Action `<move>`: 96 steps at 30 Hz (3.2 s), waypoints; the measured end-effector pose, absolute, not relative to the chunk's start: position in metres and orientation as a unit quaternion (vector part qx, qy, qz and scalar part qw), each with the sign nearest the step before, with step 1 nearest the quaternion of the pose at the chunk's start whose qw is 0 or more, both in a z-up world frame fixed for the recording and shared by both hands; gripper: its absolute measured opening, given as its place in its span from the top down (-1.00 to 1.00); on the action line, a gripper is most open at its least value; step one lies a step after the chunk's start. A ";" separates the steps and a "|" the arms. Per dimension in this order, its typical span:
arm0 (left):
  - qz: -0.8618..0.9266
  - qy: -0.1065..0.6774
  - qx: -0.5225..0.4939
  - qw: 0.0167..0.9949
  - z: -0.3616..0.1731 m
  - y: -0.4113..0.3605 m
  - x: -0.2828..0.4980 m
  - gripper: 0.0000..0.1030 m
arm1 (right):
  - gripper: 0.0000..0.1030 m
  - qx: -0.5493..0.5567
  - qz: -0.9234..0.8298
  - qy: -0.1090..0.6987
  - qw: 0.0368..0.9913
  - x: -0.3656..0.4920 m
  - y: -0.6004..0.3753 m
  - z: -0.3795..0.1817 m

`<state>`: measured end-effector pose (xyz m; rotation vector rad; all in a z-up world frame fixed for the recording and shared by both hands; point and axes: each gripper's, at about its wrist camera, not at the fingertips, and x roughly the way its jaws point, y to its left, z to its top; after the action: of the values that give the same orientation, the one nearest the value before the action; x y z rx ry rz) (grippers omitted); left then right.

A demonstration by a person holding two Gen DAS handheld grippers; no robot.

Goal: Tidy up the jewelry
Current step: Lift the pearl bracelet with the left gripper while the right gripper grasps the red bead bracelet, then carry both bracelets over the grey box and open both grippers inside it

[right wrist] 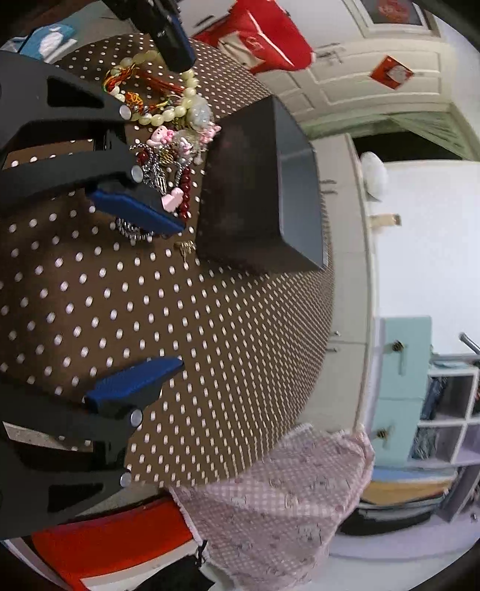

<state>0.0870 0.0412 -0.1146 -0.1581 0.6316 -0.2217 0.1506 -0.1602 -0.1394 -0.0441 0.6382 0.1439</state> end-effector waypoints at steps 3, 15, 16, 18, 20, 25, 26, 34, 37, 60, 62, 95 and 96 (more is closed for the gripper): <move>-0.117 0.300 -0.077 0.944 -0.112 0.042 0.084 0.81 | -0.12 -0.019 0.090 0.326 0.941 0.156 -0.158 -0.143; -0.143 0.254 -0.087 0.953 -0.102 0.050 0.070 0.81 | 0.32 -0.060 0.112 0.341 0.931 0.160 -0.139 -0.149; -0.146 0.248 -0.090 0.953 -0.099 0.050 0.070 0.81 | 0.48 -0.063 0.119 0.339 0.931 0.159 -0.137 -0.149; -0.147 0.241 -0.091 0.955 -0.097 0.051 0.070 0.81 | 0.72 -0.069 0.131 0.335 0.931 0.158 -0.135 -0.149; -0.150 0.233 -0.091 0.957 -0.093 0.051 0.070 0.81 | 0.82 -0.068 0.131 0.337 0.930 0.158 -0.134 -0.148; -0.154 0.212 -0.088 0.961 -0.083 0.052 0.069 0.81 | 0.87 -0.024 0.136 0.345 0.928 0.159 -0.144 -0.142; -0.154 0.208 -0.086 0.962 -0.081 0.052 0.069 0.81 | 0.87 -0.021 0.133 0.342 0.930 0.158 -0.147 -0.139; -0.161 0.190 -0.090 0.964 -0.071 0.051 0.073 0.81 | 0.87 -0.009 0.145 0.310 0.940 0.146 -0.147 -0.109; -0.165 0.184 -0.091 0.965 -0.067 0.050 0.074 0.81 | 0.87 -0.007 0.153 0.296 0.943 0.143 -0.146 -0.097; -0.176 0.143 -0.085 0.970 -0.038 0.041 0.090 0.81 | 0.87 -0.005 0.154 0.212 0.965 0.148 -0.150 -0.030; -0.174 0.143 -0.083 0.971 -0.036 0.039 0.095 0.81 | 0.87 -0.002 0.155 0.210 0.965 0.150 -0.150 -0.028; -0.143 0.190 -0.055 0.970 -0.045 0.035 0.140 -0.47 | -0.22 -0.017 0.140 0.252 0.957 0.177 -0.155 -0.047; -0.142 0.189 -0.055 0.970 -0.045 0.036 0.139 -0.47 | -0.22 -0.017 0.140 0.252 0.957 0.176 -0.154 -0.047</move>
<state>0.1394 0.0359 -0.0447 -0.1102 0.3825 -0.2871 0.1763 -0.1543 -0.0473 -0.0348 0.5119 0.2834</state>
